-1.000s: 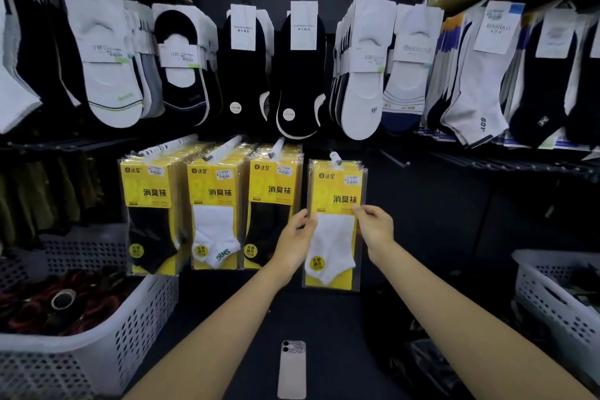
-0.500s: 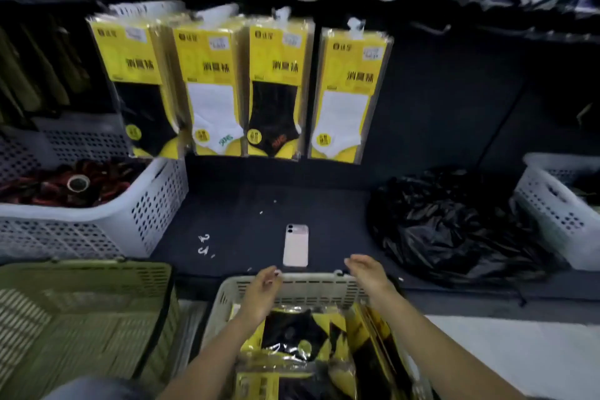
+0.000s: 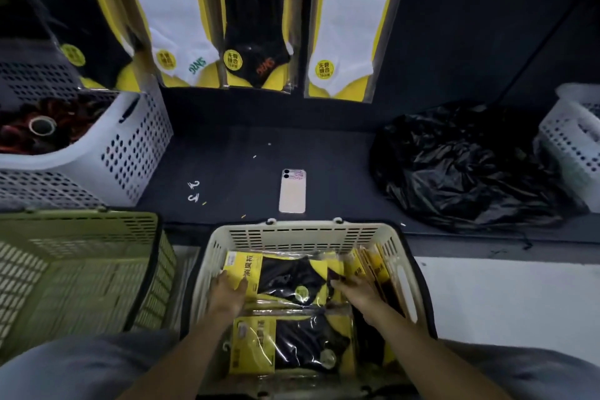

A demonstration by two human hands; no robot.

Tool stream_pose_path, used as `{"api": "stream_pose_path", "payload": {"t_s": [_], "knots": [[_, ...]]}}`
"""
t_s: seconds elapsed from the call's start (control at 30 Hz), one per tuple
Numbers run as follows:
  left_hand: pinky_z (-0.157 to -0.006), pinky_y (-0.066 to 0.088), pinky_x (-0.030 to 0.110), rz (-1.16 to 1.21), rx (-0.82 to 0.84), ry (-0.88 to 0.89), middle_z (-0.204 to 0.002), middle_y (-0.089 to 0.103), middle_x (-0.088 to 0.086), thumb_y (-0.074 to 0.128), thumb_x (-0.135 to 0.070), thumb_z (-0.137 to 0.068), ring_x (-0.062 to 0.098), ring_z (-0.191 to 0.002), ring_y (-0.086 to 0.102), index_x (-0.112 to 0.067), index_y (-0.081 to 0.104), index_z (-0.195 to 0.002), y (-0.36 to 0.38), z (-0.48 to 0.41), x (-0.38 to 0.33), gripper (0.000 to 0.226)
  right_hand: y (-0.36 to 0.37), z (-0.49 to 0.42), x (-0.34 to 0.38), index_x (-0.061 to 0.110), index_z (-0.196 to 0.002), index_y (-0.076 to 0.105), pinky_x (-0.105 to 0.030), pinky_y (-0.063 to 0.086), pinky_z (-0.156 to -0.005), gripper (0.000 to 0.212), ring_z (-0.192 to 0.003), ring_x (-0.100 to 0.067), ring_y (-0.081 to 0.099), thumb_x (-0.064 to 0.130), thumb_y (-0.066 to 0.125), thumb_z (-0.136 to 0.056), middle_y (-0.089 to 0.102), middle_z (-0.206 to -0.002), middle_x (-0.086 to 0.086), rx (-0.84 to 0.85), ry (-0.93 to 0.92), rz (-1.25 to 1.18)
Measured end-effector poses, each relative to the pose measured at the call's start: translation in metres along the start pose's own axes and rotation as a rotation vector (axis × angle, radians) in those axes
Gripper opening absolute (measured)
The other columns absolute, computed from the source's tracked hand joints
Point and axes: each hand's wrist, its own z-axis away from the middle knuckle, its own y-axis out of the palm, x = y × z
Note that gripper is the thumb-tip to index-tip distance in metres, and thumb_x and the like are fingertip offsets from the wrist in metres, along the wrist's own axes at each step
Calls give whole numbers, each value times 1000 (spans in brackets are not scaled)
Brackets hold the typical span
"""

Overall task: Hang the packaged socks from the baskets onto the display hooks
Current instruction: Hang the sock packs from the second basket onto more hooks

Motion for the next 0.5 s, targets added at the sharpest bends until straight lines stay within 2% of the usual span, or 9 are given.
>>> {"api": "stream_pose_path", "payload": {"t_s": [0.07, 0.13, 0.27, 0.37, 0.43, 0.5], "knots": [[-116, 15, 40, -137, -9, 19, -157, 14, 15, 43, -43, -96, 31, -144, 13, -7, 15, -150, 5, 1, 0, 70, 5, -5, 1, 6, -128, 54, -26, 52, -73, 47, -112, -27, 57, 29, 66, -88, 57, -126, -11, 18, 27, -39], [-117, 11, 42, -157, 26, 55, -158, 10, 14, 41, -45, -97, 30, -145, 6, -10, 12, -150, 11, 7, -3, 70, 9, -9, 2, 3, -126, 55, -29, 45, -81, 51, -117, -31, 55, 32, 68, -86, 58, -128, -13, -24, 33, -23], [-111, 26, 42, -12, 83, 137, -154, 22, 14, 48, -40, -96, 32, -140, 24, -14, 24, -149, 24, 19, -13, 63, 13, -14, 1, 0, -125, 57, -30, 43, -82, 58, -115, -32, 57, 30, 76, -79, 62, -124, -16, -89, 11, -67], [-111, 28, 41, 42, 85, 130, -153, 22, 13, 50, -38, -95, 31, -139, 27, -13, 25, -148, 22, 20, -16, 64, 8, -13, 6, 1, -125, 57, -33, 45, -85, 63, -111, -28, 58, 27, 81, -74, 61, -126, -15, 14, 12, -187], [-110, 29, 42, 126, 95, 106, -153, 23, 12, 53, -35, -94, 30, -139, 27, -13, 25, -148, 18, 21, -17, 65, 7, -8, 12, 4, -128, 55, -39, 46, -94, 70, -118, -29, 55, 31, 83, -70, 59, -128, -12, 82, 26, -204], [-109, 31, 42, 242, 99, 78, -153, 25, 12, 57, -33, -92, 31, -138, 29, -12, 26, -147, 15, 24, -20, 67, 7, -2, 18, 6, -122, 56, -41, 43, -98, 67, -118, -28, 53, 33, 84, -68, 59, -126, -8, 79, 2, -189]]}}
